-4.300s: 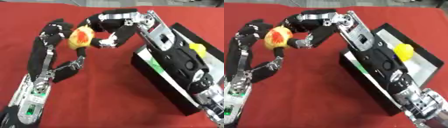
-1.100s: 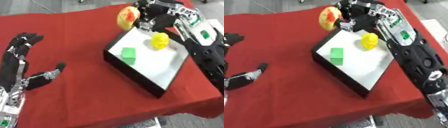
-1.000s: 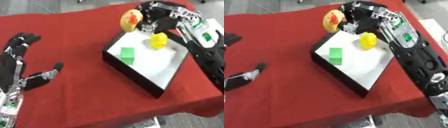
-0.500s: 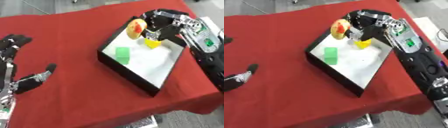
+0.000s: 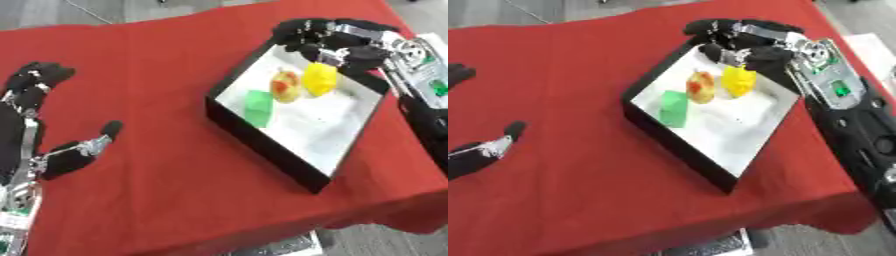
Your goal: Pick up the objects with one hand, pass them to the other hand, and then place them into the box on the other side of the table.
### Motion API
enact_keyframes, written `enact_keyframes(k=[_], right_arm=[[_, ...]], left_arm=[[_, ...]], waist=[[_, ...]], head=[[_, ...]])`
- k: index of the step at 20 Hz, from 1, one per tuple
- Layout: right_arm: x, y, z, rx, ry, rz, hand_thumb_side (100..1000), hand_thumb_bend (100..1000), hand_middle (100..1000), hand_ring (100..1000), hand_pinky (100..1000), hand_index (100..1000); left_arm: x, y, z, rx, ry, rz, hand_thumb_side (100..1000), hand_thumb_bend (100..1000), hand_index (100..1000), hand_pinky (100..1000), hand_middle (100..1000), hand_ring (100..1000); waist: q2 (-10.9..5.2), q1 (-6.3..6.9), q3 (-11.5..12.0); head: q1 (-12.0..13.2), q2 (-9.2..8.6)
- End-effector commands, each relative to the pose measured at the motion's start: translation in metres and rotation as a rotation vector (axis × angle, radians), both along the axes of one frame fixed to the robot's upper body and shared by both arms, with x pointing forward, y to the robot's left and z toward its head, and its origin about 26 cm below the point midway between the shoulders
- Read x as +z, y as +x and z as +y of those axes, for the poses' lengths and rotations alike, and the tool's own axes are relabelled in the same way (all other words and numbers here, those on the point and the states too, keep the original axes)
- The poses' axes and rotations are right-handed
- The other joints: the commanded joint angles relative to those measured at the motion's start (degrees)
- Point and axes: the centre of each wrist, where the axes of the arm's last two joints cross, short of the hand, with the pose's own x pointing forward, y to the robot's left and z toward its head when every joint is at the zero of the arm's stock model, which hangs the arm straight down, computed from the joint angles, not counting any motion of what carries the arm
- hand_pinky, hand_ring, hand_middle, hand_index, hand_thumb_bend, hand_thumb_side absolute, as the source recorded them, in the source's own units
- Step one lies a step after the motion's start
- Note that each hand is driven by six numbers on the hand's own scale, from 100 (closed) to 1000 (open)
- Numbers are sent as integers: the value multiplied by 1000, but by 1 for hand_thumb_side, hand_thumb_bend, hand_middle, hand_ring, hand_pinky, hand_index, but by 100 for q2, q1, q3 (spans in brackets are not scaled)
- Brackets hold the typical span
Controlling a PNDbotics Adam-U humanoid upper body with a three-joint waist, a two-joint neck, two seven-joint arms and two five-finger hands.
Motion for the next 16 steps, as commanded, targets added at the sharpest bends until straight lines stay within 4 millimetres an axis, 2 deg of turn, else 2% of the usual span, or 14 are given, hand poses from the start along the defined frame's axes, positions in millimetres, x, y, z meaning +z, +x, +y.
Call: enact_keyframes(k=[1, 5, 10, 13, 14, 16], right_arm=[[16, -4, -19, 8, -1, -4, 767, 100, 1000, 1000, 1000, 1000], [16, -5, -27, -5, 16, 20, 755, 100, 1000, 1000, 1000, 1000], [20, -9, -30, -48, 108, 42, 697, 100, 1000, 1000, 1000, 1000], [24, -17, -30, -57, 185, 11, 639, 100, 1000, 1000, 1000, 1000], [24, -21, -29, -55, 209, -10, 622, 100, 1000, 1000, 1000, 1000], [21, -29, -27, -48, 264, -52, 598, 100, 1000, 1000, 1000, 1000]], left_arm=[[11, 0, 8, 12, -1, -33, 490, 544, 803, 891, 664, 785], [11, -1, 9, 15, -1, -31, 491, 541, 804, 891, 664, 785], [14, -1, 15, 31, -18, -39, 502, 513, 801, 888, 659, 782], [20, -3, 27, 63, -59, -53, 542, 499, 795, 880, 649, 774], [23, -4, 33, 78, -76, -57, 595, 444, 795, 880, 649, 773], [29, -6, 49, 119, -107, -70, 647, 402, 806, 893, 658, 779]], waist=[[-167, 45, 8], [-160, 39, 25], [-157, 38, 38], [-149, 44, 55], [-146, 46, 63], [-141, 52, 80]], head=[[99, 7], [156, 8], [225, 6], [316, -11], [357, -20], [456, -32]])
